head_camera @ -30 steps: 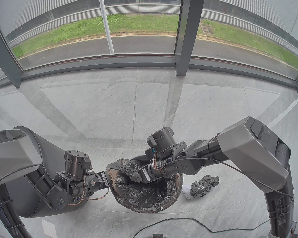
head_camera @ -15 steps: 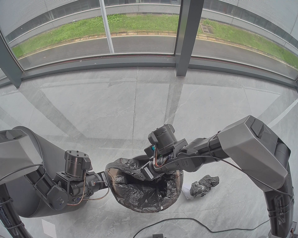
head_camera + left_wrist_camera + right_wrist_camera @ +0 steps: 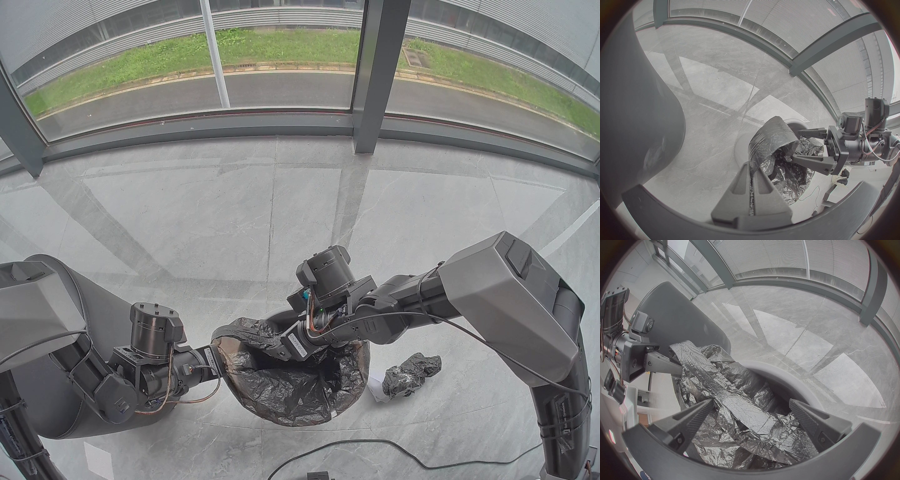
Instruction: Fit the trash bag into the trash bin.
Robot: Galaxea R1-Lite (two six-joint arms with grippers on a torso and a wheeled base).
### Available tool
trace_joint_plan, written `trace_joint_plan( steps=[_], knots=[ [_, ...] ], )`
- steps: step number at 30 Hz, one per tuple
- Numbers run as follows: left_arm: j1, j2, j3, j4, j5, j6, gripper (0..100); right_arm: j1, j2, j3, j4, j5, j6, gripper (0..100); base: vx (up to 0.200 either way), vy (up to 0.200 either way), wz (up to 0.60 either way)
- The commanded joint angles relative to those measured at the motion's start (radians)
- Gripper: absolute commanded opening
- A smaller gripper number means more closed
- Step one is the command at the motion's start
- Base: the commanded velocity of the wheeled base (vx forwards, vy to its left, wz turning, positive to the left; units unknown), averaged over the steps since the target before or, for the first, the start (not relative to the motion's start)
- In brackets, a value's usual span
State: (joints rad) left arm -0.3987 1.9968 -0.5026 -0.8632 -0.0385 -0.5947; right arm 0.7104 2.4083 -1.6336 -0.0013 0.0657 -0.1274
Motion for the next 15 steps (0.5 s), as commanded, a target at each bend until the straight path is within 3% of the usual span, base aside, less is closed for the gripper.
trace_joint_plan(
  steps=[1, 2, 15],
  knots=[
    [0.0, 0.002, -0.001, 0.0, 0.0, -0.001, 0, 0.006, 0.002, 0.008, 0.0, 0.0, 0.0, 100, 0.0, 0.0, 0.0],
    [0.0, 0.002, -0.001, 0.0, 0.0, -0.001, 0, 0.007, 0.003, 0.009, 0.0, 0.0, 0.0, 0, 0.0, 0.0, 0.0],
    [0.0, 0.004, -0.001, 0.0, 0.0, -0.002, 0, 0.015, 0.011, 0.012, 0.0, 0.0, 0.009, 0, 0.0, 0.0, 0.0]
  ],
)
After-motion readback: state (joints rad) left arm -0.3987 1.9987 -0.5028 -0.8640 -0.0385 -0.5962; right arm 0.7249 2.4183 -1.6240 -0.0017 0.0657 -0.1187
